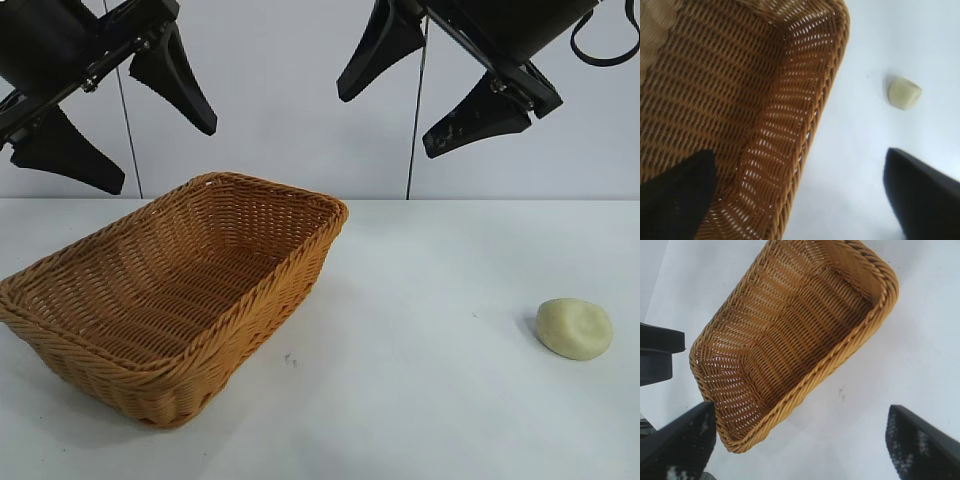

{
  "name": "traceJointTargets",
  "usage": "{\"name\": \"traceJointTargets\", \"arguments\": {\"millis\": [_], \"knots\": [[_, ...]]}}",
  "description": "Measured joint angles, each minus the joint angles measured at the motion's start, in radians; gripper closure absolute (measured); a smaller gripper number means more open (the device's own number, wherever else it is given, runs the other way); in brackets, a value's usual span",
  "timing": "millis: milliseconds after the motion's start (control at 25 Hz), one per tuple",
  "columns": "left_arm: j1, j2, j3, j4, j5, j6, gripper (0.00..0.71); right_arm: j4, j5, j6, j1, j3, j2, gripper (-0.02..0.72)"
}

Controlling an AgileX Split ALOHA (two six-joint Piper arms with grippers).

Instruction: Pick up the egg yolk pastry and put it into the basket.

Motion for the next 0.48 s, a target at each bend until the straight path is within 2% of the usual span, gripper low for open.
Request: {"name": "traceJointTargets", "arguments": {"millis": [320, 480], "knots": [[0.0, 0.0, 0.0, 0.0, 0.006, -0.005, 0.014, 0.0, 0.0, 0.001, 0.0, 0.0, 0.0, 0.071], [0.0, -0.013, 0.004, 0.051, 0.028, -0.09, 0.014, 0.0, 0.0, 0.001, 0.0, 0.0, 0.0, 0.071]]}}
